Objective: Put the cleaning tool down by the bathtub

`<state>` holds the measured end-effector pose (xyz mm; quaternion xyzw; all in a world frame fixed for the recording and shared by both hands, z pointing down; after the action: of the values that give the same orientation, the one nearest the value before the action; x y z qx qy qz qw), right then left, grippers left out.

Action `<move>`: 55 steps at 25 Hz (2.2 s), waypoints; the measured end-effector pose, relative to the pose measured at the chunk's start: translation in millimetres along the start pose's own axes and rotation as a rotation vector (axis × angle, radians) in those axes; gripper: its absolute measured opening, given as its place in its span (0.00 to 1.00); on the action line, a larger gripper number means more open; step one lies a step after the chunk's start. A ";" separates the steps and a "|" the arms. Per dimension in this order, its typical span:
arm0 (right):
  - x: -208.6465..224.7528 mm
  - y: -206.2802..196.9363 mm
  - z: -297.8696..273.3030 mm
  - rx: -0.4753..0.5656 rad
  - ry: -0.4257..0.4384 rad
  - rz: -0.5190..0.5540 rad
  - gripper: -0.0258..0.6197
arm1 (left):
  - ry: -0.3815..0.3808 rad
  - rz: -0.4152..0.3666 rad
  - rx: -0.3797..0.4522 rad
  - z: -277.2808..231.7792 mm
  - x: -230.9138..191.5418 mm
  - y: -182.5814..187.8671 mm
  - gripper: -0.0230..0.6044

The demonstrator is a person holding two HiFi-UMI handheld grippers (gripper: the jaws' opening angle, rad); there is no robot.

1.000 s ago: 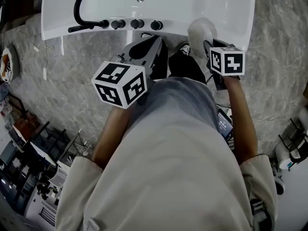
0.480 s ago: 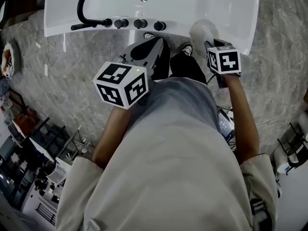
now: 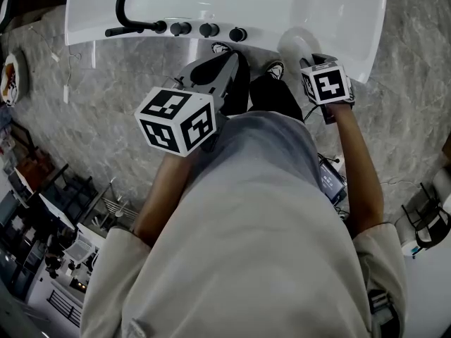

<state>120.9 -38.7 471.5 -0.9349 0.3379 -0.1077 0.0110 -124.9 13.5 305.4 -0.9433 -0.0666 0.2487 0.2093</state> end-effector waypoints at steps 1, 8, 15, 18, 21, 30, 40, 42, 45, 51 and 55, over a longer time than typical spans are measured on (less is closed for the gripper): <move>-1.2 0.6 -1.4 -0.006 -0.001 0.018 0.17 | 0.000 0.003 -0.002 0.8 -0.7 -1.0 0.04; -7.1 5.3 -11.4 -0.058 -0.041 0.158 0.17 | -0.003 0.011 -0.007 0.1 -2.9 -1.2 0.04; -10.2 16.5 -19.6 -0.066 -0.055 0.289 0.17 | 0.003 0.011 -0.014 2.0 -6.1 0.6 0.04; -10.5 19.6 -24.7 -0.082 -0.081 0.333 0.17 | 0.006 0.012 -0.016 2.1 -8.0 0.7 0.04; -10.5 21.8 -29.0 -0.099 -0.095 0.375 0.17 | 0.010 0.014 -0.017 3.2 -9.1 2.1 0.04; -12.9 28.8 -41.0 -0.125 -0.123 0.472 0.17 | 0.031 0.031 -0.021 9.0 -14.2 3.3 0.04; -9.5 31.4 -52.0 -0.112 -0.140 0.567 0.17 | 0.045 0.053 -0.029 9.2 -15.0 -0.1 0.04; -9.4 32.1 -53.9 -0.108 -0.136 0.581 0.17 | 0.048 0.056 -0.031 8.8 -14.8 0.3 0.04; -9.1 32.6 -58.3 -0.110 -0.134 0.597 0.17 | 0.049 0.064 -0.034 7.1 -15.4 -0.5 0.04; -13.0 36.3 -62.3 -0.128 -0.138 0.625 0.17 | 0.042 0.075 -0.043 5.6 -16.0 -0.3 0.04; -13.8 38.0 -64.8 -0.139 -0.137 0.612 0.17 | 0.037 0.070 -0.043 4.5 -14.5 1.4 0.04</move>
<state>73.1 -55.8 528.5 -0.7934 0.6086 -0.0127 0.0016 -139.8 10.5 307.7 -0.9539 -0.0351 0.2368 0.1813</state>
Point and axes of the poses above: the fingertips, and each gripper's own axes: z backward along the fingers, x to its right, y out of its top, the point moved 10 cm from there along z, backward along the fingers, and after that the axes turned 14 degrees about -x, right-handed, at the moved point
